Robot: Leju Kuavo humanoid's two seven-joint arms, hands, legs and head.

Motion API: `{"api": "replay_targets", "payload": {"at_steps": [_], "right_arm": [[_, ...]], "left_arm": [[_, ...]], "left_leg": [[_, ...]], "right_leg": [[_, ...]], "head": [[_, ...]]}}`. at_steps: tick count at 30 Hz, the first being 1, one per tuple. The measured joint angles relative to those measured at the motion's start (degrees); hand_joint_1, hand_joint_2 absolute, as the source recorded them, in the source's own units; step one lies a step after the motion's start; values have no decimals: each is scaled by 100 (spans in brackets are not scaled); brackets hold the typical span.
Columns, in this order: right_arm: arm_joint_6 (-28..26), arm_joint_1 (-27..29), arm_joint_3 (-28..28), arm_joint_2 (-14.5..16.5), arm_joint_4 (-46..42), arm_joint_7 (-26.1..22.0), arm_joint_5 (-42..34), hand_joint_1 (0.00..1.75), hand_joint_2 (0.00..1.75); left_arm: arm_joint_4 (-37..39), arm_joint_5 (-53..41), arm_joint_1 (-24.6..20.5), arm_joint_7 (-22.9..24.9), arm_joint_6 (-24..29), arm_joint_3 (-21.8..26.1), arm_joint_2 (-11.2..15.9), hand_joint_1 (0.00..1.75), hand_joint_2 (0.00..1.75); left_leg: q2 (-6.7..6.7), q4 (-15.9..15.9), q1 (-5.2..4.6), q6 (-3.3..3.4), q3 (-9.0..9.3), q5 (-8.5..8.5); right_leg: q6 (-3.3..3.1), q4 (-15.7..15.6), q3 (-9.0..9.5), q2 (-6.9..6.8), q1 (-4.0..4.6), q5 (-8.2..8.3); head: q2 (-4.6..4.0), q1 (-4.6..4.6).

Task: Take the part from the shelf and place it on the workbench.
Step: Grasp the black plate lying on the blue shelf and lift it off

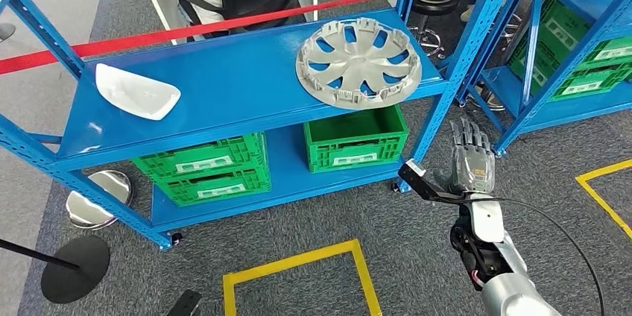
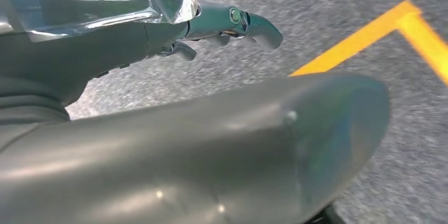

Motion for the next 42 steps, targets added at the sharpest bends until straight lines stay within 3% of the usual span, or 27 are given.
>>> {"api": "replay_targets", "payload": {"at_steps": [1, 2, 4, 6, 8, 10, 11, 12, 13, 15, 17, 19, 21, 29, 34, 42], "right_arm": [[2, -28, 21, 22, -17, 0, 16, 0, 175], [3, -50, 44, 45, -33, 0, 30, 0, 175], [2, -70, 97, 78, -61, -9, 44, 0, 175], [-4, -70, 145, 94, -103, -25, 32, 0, 175], [-23, -101, 188, 101, -134, -63, 6, 0, 175], [-61, -110, 241, 111, -156, -137, -31, 0, 175], [-82, -97, 276, 116, -176, -176, -46, 0, 175], [-96, -84, 317, 123, -203, -210, -55, 0, 175], [-104, -78, 361, 130, -236, -238, -58, 0, 175], [-103, -87, 447, 138, -307, -281, -56, 0, 175], [-92, -105, 536, 157, -358, -328, -56, 0, 175], [-83, -113, 614, 183, -407, -376, -65, 0, 175], [-83, -115, 669, 211, -452, -403, -75, 0, 175], [12, -12, 1040, 276, -729, -651, -322, 0, 175], [176, 210, 1431, 273, -1224, -590, -450, 0, 175], [402, 340, 1764, 265, -1604, -521, -505, 0, 175]], "left_arm": [[1, 0, 3, -1, -2, -1, 2, 0, 0], [2, 2, 4, -2, -5, -1, 4, 0, 0], [4, 16, 2, -16, -16, 0, 7, 0, 0], [1, 39, -11, -43, -27, 4, 8, 0, 0], [-2, 56, -18, -64, -29, 7, 3, 0, 0], [-1, 62, -6, -72, -28, 8, -5, 0, 0], [-1, 62, 5, -72, -28, 8, -9, 0, 0], [-1, 61, 14, -72, -28, 9, -11, 0, 0], [-1, 58, 19, -72, -28, 10, -12, 0, 0], [0, 50, 17, -72, -29, 12, -17, 0, 0], [1, 45, 7, -70, -42, 13, -26, 0, 0], [2, 37, 3, -67, -60, 14, -36, 0, 0], [4, 28, -6, -66, -66, 13, -39, 0, 0], [4, -4, -31, -61, -80, 10, -44, 0, 0], [4, -14, -30, -52, -115, 10, -57, 0, 0], [4, -56, -34, -17, -117, 3, -74, 0, 0]], "left_leg": [[-19, -286, -44, 71, 98, 196], [-31, -468, -77, 122, 179, 271], [-27, -611, -105, 172, 277, 208], [-20, -821, -79, 198, 431, 116], [-31, -979, -49, 217, 581, 48], [-51, -990, -53, 226, 651, -12], [-60, -989, -57, 223, 693, -53], [-66, -988, -63, 219, 743, -94], [-69, -986, -69, 211, 799, -136], [-70, -983, -76, 185, 922, -223], [-64, -975, -80, 137, 985, -291], [-55, -956, -85, 70, 997, -324], [-48, -950, -88, 56, 1022, -342], [-46, -1053, -87, 70, 1078, -369], [-42, -1059, -86, 32, 1079, -360], [-43, -1045, -101, 30, 1085, -360]], "right_leg": [[15, -20, 73, 17, 10, -55], [38, -46, 123, 30, 12, -89], [114, -78, 173, 46, 11, -79], [192, 45, 103, 12, -1, -17], [224, 500, -186, -28, -4, -63], [245, 1136, -633, -39, -2, -301], [258, 1348, -830, -39, -2, -384], [267, 1406, -956, -40, -2, -365], [264, 1268, -983, -40, -2, -208], [226, 577, -802, -52, 8, 331], [164, 24, -636, -79, 49, 591], [85, -101, -598, -90, 87, 587], [50, -117, -562, -78, 91, 631], [29, -122, -554, -57, 96, 613], [25, -120, -550, -57, 95, 613], [29, -127, -526, -59, 74, 615]], "head": [[0, 6], [0, 3], [0, -14], [0, -18], [0, 4], [0, 15], [0, 16], [0, 16], [0, 16], [0, 13], [0, 5], [0, 2], [0, 3], [0, -2], [0, 1], [0, 3]]}}
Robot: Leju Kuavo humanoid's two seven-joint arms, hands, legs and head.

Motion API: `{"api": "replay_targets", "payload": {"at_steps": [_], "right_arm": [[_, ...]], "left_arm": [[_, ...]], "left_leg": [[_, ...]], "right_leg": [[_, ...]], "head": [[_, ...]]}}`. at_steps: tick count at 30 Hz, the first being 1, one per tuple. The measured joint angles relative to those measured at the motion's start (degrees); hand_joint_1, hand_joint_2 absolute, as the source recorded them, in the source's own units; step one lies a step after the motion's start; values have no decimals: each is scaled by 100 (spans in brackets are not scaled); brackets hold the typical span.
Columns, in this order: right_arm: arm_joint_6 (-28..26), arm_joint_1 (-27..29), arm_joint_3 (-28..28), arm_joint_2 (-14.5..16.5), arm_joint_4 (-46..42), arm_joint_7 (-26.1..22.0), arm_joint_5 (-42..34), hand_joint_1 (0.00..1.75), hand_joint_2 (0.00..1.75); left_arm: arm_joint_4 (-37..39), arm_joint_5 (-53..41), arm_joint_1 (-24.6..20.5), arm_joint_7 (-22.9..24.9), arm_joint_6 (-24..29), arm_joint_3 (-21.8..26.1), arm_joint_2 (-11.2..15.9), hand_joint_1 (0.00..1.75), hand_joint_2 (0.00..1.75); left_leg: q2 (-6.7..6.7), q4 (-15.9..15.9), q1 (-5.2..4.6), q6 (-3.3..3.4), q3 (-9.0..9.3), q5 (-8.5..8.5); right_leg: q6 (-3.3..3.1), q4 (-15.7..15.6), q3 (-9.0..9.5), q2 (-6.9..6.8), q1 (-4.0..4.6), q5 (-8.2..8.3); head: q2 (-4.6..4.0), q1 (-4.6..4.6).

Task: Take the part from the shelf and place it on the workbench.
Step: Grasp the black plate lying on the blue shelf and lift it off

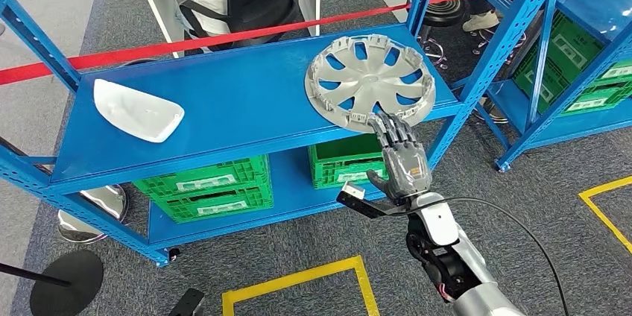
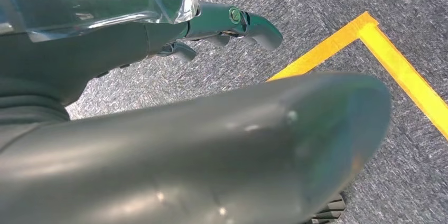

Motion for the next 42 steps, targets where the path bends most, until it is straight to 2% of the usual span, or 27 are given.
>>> {"api": "replay_targets", "payload": {"at_steps": [19, 21, 23, 24, 25, 26, 28, 29, 30, 31, 33, 34, 35, 36, 38, 39, 40, 42], "right_arm": [[7, 21, 158, 0, -81, 47, -2, 0, 175], [5, 65, 168, -8, -130, 104, -2, 0, 175], [-2, 156, 175, -34, -216, 155, -3, 0, 175], [-3, 201, 177, -57, -261, 175, -2, 0, 175], [-1, 231, 181, -78, -305, 195, 0, 0, 175], [5, 254, 186, -98, -349, 216, 7, 0, 175], [23, 313, 193, -139, -426, 262, 26, 0, 175], [29, 360, 194, -161, -459, 284, 36, 0, 175], [34, 409, 193, -181, -492, 302, 45, 0, 175], [40, 448, 191, -195, -526, 317, 57, 0, 175], [65, 488, 186, -210, -587, 333, 83, 0, 175], [84, 491, 185, -214, -609, 330, 92, 0, 175], [101, 497, 186, -218, -622, 319, 91, 0, 175], [108, 508, 186, -221, -628, 302, 80, 0, 175], [99, 524, 175, -234, -633, 259, 48, 0, 175], [85, 526, 165, -240, -634, 245, 33, 0, 175], [72, 521, 156, -246, -636, 238, 29, 0, 175], [39, 525, 151, -246, -638, 246, 34, 0, 175]], "left_arm": [[-1, -28, -5, 20, 0, -2, -8, 0, 0], [-1, -58, -13, 37, -5, -4, -3, 0, 0], [-1, -70, -23, 49, -20, -7, -2, 0, 0], [-1, -75, -29, 50, -28, -8, -5, 0, 0], [-1, -81, -36, 50, -36, -9, -10, 0, 0], [-1, -92, -44, 52, -39, -9, -14, 0, 0], [0, -116, -53, 63, -41, -16, -20, 0, 0], [1, -125, -50, 73, -42, -23, -25, 0, 0], [2, -128, -46, 86, -44, -35, -29, 0, 0], [3, -130, -43, 97, -47, -47, -32, 0, 0], [4, -130, -43, 110, -54, -66, -31, 0, 0], [4, -130, -49, 111, -58, -73, -23, 0, 0], [3, -129, -54, 111, -60, -79, -16, 0, 0], [2, -128, -58, 113, -63, -84, -10, 0, 0], [0, -122, -66, 117, -67, -90, -8, 0, 0], [-1, -120, -72, 120, -69, -92, -9, 0, 0], [-2, -119, -81, 122, -70, -95, -10, 0, 0], [-1, -120, -90, 127, -71, -100, -13, 0, 0]], "left_leg": [[-1, 5, -14, 4, -1, -4], [-5, -11, -31, 55, -10, -15], [-5, -120, -31, 156, 58, -5], [-1, -201, -15, 193, 129, 14], [8, -249, 3, 215, 208, 31], [16, -281, 20, 222, 277, 45], [29, -283, 26, 220, 319, 27], [27, -280, 34, 204, 337, 5], [20, -275, 49, 178, 362, -25], [12, -265, 73, 139, 398, -66], [1, -216, 130, 36, 476, -190], [4, -176, 148, -22, 501, -262], [9, -144, 148, -76, 496, -327], [16, -126, 139, -122, 494, -379], [24, -76, 133, -174, 495, -416], [26, 34, 142, -192, 461, -394], [29, 257, 150, -208, 339, -363], [34, 975, 157, -241, -142, -415]], "right_leg": [[7, -9, 3, 0, -15, 5], [53, -14, 13, -3, -34, 46], [135, 13, 17, -9, -48, 138], [162, 70, 7, -10, -43, 147], [181, 167, -43, -9, -41, 90], [193, 367, -149, -9, -42, -37], [236, 1023, -506, -9, -55, -345], [264, 1306, -683, -10, -71, -435], [286, 1421, -778, -11, -88, -426], [307, 1304, -755, -13, -111, -300], [354, 622, -460, -23, -159, 91], [357, 306, -330, -28, -165, 161], [321, 131, -249, -33, -163, 168], [260, 97, -233, -32, -152, 89], [107, 129, -210, -23, -146, 5], [59, 130, -169, -14, -151, -38], [23, 121, -109, -7, -152, -85], [-34, 99, 37, 0, -146, -204]], "head": [[0, -2], [0, -4], [0, -8], [-1, 1], [-1, 14], [-1, 26], [0, 42], [0, 42], [0, 44], [0, 47], [-1, 49], [-1, 65], [-1, 78], [-1, 75], [0, 50], [0, 33], [0, 25], [0, 15]]}}
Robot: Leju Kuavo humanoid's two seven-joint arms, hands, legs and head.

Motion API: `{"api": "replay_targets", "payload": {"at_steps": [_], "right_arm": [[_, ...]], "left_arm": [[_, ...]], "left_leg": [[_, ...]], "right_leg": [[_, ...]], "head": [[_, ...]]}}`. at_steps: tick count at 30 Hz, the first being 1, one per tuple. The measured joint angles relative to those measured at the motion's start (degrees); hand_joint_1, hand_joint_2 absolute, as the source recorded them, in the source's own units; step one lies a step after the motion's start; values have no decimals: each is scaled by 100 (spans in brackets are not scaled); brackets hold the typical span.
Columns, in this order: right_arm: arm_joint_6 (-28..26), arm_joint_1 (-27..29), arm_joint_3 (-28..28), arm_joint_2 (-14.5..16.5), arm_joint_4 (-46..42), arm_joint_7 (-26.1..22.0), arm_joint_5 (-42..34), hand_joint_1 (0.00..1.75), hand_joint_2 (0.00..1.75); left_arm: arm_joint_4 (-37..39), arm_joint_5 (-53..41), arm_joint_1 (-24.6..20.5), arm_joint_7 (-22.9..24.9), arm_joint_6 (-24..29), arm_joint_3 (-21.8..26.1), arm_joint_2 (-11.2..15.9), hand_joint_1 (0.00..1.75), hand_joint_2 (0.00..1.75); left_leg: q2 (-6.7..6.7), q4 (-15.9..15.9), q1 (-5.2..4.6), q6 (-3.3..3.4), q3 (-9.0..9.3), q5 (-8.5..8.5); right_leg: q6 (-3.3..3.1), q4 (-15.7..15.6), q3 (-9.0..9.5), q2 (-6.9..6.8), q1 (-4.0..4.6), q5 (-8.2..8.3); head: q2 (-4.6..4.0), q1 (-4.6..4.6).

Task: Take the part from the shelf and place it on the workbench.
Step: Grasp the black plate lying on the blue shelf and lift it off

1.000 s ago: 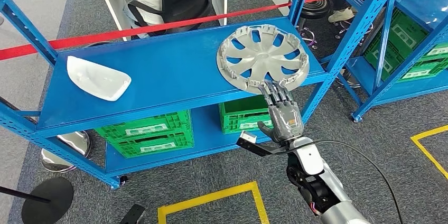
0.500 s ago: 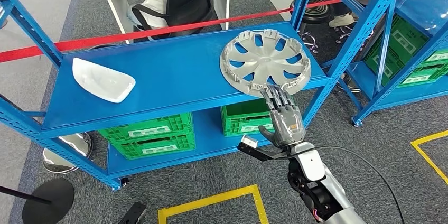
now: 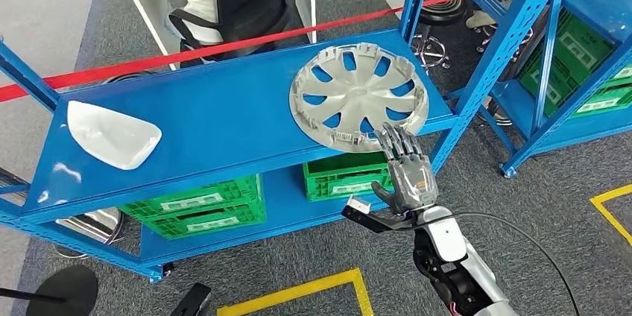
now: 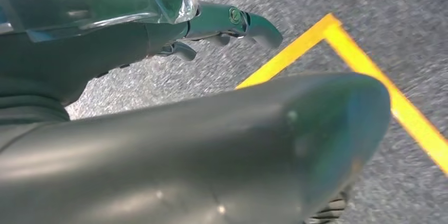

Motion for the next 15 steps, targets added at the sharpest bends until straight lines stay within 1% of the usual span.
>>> {"api": "replay_targets", "payload": {"at_steps": [1, 2, 3, 4, 5, 6, 7, 8, 9, 10, 11, 12, 13, 14, 15], "right_arm": [[-13, 13, 3, 3, 0, 14, 8, 0, 175], [-23, 31, 5, 5, 0, 31, 15, 0, 175], [-27, 47, 8, 6, 0, 46, 19, 0, 175], [-28, 56, 9, 8, 0, 58, 22, 0, 175], [-29, 59, 9, 14, 0, 63, 26, 0, 175], [-29, 59, 10, 24, 0, 66, 31, 0, 175], [-30, 55, 10, 36, 5, 67, 37, 0, 175], [-31, 55, 12, 54, 8, 68, 43, 0, 175], [-32, 57, 14, 70, 10, 69, 49, 0, 175], [-33, 55, 15, 82, 10, 69, 52, 0, 175], [-34, 48, 15, 94, 4, 70, 54, 0, 175], [-33, 34, 15, 99, 1, 70, 55, 0, 175], [-31, 13, 18, 106, -1, 69, 56, 0, 175], [-26, -5, 22, 112, 1, 68, 61, 0, 175], [-21, -6, 30, 118, 5, 67, 64, 0, 175]], "left_arm": [[1, -3, 4, 3, -1, -2, -1, 0, 0], [2, -5, 12, 8, -1, -2, -1, 0, 0], [3, -8, 19, 13, -1, -3, 0, 0, 0], [3, -10, 23, 16, -1, -3, 1, 0, 0], [3, -10, 25, 19, -1, -3, 3, 0, 0], [3, -10, 26, 19, -1, -4, 5, 0, 0], [7, -10, 31, 20, -1, -5, 10, 0, 0], [12, -10, 33, 20, -3, -7, 16, 0, 0], [17, -12, 37, 22, -3, -9, 21, 0, 0], [20, -14, 38, 25, -2, -10, 26, 0, 0], [18, -16, 30, 26, 1, -10, 29, 0, 0], [13, -19, 25, 26, 7, -10, 35, 0, 0], [8, -19, 16, 25, 11, -9, 40, 0, 0], [5, -19, 10, 24, 16, -8, 45, 0, 0], [3, -19, 12, 23, 20, -8, 48, 0, 0]], "left_leg": [[0, 364, 0, -11, -289, -116], [-1, 622, -1, -14, -549, -254], [-1, 724, -1, -10, -745, -355], [-1, 662, -2, 1, -865, -371], [-1, 446, -5, 20, -917, -264], [-1, 122, -12, 49, -925, 10], [-8, -215, -25, 80, -939, 445], [-9, -476, -48, 112, -924, 798], [-10, -637, -76, 139, -923, 1069], [-7, -706, -98, 162, -916, 1176], [-2, -723, -112, 190, -862, 1105], [-4, -759, -106, 216, -815, 1070], [-12, -801, -95, 250, -738, 1023], [-23, -837, -86, 282, -652, 979], [-34, -867, -80, 307, -568, 925]], "right_leg": [[-16, -8, 77, 1, 6, -68], [-23, -11, 165, 5, 11, -139], [-24, -13, 270, 13, 15, -220], [-20, -15, 388, 23, 17, -303], [-12, -18, 520, 34, 20, -394], [0, -27, 647, 43, 21, -488], [18, -31, 759, 50, 23, -576], [45, -54, 828, 69, 28, -645], [80, -91, 878, 84, 29, -693], [119, -120, 913, 97, 28, -709], [172, -144, 934, 106, 26, -689], [214, -80, 924, 91, 17, -643], [244, 119, 829, 66, 15, -562], [267, 417, 655, 43, 16, -504], [270, 788, 408, 20, 21, -513]], "head": [[0, -5], [0, -4], [0, -5], [0, -4], [0, -5], [0, -5], [-1, -4], [-1, -9], [-1, -7], [-1, -8], [0, -8], [0, 2], [0, 7], [0, 15], [0, 22]]}}
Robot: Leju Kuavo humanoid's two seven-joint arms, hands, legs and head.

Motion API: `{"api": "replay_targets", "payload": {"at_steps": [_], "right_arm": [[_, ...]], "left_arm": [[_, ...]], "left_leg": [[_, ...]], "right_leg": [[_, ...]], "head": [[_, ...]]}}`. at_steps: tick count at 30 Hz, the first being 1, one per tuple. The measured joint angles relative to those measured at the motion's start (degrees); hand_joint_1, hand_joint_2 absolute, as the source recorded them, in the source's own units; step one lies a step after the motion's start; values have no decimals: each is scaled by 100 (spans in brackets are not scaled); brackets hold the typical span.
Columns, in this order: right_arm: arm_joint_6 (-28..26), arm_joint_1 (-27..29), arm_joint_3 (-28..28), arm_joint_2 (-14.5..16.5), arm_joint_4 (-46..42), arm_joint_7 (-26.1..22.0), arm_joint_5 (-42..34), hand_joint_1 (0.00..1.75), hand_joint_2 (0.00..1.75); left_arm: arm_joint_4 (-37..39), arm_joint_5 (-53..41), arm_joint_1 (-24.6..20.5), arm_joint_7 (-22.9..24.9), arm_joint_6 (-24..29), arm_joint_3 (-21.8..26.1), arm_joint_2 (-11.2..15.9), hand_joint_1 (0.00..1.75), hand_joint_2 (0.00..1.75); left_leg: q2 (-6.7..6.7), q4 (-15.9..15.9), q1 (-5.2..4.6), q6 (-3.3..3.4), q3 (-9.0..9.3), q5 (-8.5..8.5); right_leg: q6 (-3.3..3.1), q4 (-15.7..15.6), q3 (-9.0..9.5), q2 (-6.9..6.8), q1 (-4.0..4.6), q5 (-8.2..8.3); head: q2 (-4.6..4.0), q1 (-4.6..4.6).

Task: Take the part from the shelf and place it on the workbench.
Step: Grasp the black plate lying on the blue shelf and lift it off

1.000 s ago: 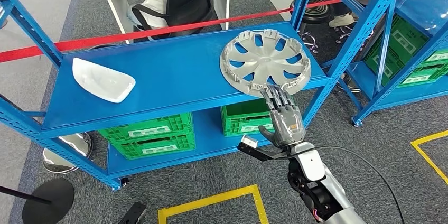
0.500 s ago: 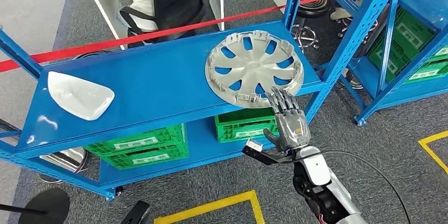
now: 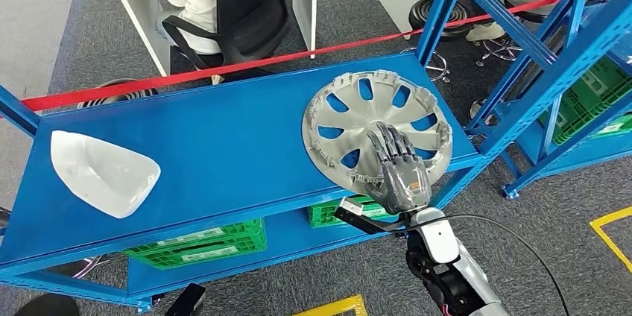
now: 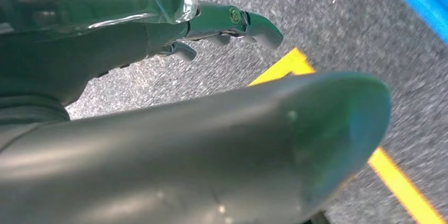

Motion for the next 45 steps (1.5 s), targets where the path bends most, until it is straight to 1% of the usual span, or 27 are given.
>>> {"api": "replay_targets", "payload": {"at_steps": [1, 2, 3, 4, 5, 6, 7, 8, 9, 10, 11, 12, 14, 16, 19, 23, 26, 33, 35, 39, 41, 43, 45], "right_arm": [[3, 7, 8, 3, 6, -1, 3, 0, 175], [5, 20, 15, 4, 14, -1, 5, 0, 175], [6, 30, 20, 5, 20, 0, 5, 0, 175], [6, 34, 23, 5, 23, 1, 5, 0, 175], [6, 32, 25, 6, 27, -1, 6, 0, 175], [6, 30, 26, 6, 31, -5, 7, 0, 175], [6, 29, 27, 5, 39, -10, 7, 0, 175], [7, 27, 28, 3, 51, -22, 4, 0, 175], [10, 24, 30, -1, 62, -43, -3, 0, 175], [15, 16, 30, -4, 71, -74, -21, 0, 175], [35, 2, 32, -7, 77, -113, -46, 0, 175], [62, -21, 33, -8, 82, -154, -75, 0, 175], [145, -80, 38, -9, 93, -207, -127, 0, 175], [277, -137, 42, -9, 103, -230, -175, 0, 175], [645, -182, 63, -26, 109, -229, -251, 0, 175], [991, -189, 117, -91, 105, -166, -319, 0, 175], [1107, -183, 151, -136, 84, -94, -351, 0, 175], [1150, -179, 204, -211, 39, -67, -363, 0, 175], [1234, -180, 212, -225, 29, -54, -389, 0, 175], [1714, -211, 236, -277, -8, 22, -500, 0, 175], [1869, -244, 261, -296, 22, 60, -534, 0, 175], [1853, -275, 287, -285, 128, 96, -568, 0, 175], [1706, -300, 302, -240, 294, 138, -581, 0, 175]], "left_arm": [[1, 0, 8, 0, 2, 0, -1, 0, 0], [2, 0, 21, 0, 3, -1, -3, 0, 0], [4, 0, 34, 0, 3, -1, -4, 0, 0], [6, 0, 41, -1, 3, 0, -5, 0, 0], [8, 2, 43, -6, 3, 1, -5, 0, 0], [8, 6, 42, -15, 4, 1, -6, 0, 0], [10, 11, 42, -24, 4, 1, -10, 0, 0], [13, 16, 42, -34, 5, 1, -15, 0, 0], [15, 21, 42, -41, 8, 2, -20, 0, 0], [18, 25, 43, -48, 10, 2, -24, 0, 0], [18, 31, 42, -54, 15, 3, -24, 0, 0], [18, 40, 40, -62, 21, 4, -22, 0, 0], [17, 60, 31, -74, 34, 5, -20, 0, 0], [17, 68, 20, -87, 40, 5, -20, 0, 0], [17, 50, 16, -94, 22, 4, -20, 0, 0], [17, 20, 16, -87, -19, 3, -22, 0, 0], [17, 15, 16, -68, -30, 1, -30, 0, 0], [17, 15, 17, -52, -30, 3, -31, 0, 0], [17, 16, 17, -51, -30, 3, -30, 0, 0], [17, 18, 16, -42, -33, 3, -31, 0, 0], [17, 20, 16, -38, -39, 3, -32, 0, 0], [17, 35, 17, -36, -39, 4, -42, 0, 0], [17, 85, 20, -36, -23, 8, -56, 0, 0]], "left_leg": [[-11, -13, -5, 23, 81, -62], [-21, -15, -12, 37, 160, -124], [-32, -15, -20, 47, 243, -187], [-44, -15, -29, 53, 329, -249], [-58, -15, -40, 55, 417, -310], [-69, -15, -52, 55, 501, -372], [-78, -13, -65, 50, 575, -433], [-92, -5, -81, 34, 635, -493], [-101, 1, -93, 10, 669, -547], [-107, 18, -101, -19, 690, -582], [-113, 27, -108, -41, 701, -606], [-108, 28, -108, -47, 710, -611], [-100, 9, -110, -34, 739, -607], [-88, -45, -109, -28, 776, -624], [-76, -132, -109, -36, 830, -678], [-75, -144, -109, -45, 842, -679], [-74, -144, -110, -48, 858, -678], [-74, -142, -118, -48, 887, -678], [-73, -142, -120, -47, 891, -678], [-71, -141, -123, -45, 896, -679], [-69, -141, -124, -44, 900, -681], [-68, -142, -124, -42, 910, -684], [-65, -144, -124, -41, 926, -692]], "right_leg": [[-1, 352, -264, -12, 11, -106], [-3, 595, -500, -13, 24, -307], [-10, 709, -687, -13, 38, -510], [-24, 677, -807, -13, 53, -637], [-51, 494, -858, -13, 70, -601], [-89, 197, -852, -13, 89, -382], [-144, -176, -820, -14, 115, 17], [-188, -485, -785, -9, 138, 377], [-222, -690, -748, -2, 159, 663], [-249, -801, -725, 6, 176, 828], [-246, -811, -695, 16, 181, 838], [-246, -823, -662, 21, 184, 859], [-230, -845, -624, 36, 183, 860], [-237, -851, -621, 50, 184, 839], [-250, -852, -619, 54, 188, 817], [-253, -851, -605, 54, 189, 811], [-254, -851, -582, 54, 186, 809], [-253, -871, -540, 53, 178, 810], [-252, -876, -535, 53, 176, 811], [-251, -883, -529, 53, 174, 811], [-250, -886, -524, 53, 174, 810], [-247, -889, -513, 53, 174, 807], [-242, -891, -492, 54, 174, 803]], "head": [[0, 3], [0, 4], [0, 6], [0, 6], [0, 7], [0, 8], [0, 9], [0, 5], [0, 4], [0, 2], [0, 0], [0, -1], [0, -11], [0, -17], [0, -17], [0, -15], [0, -13], [0, -10], [0, -11], [0, -11], [0, -11], [0, -12], [0, -12]]}}
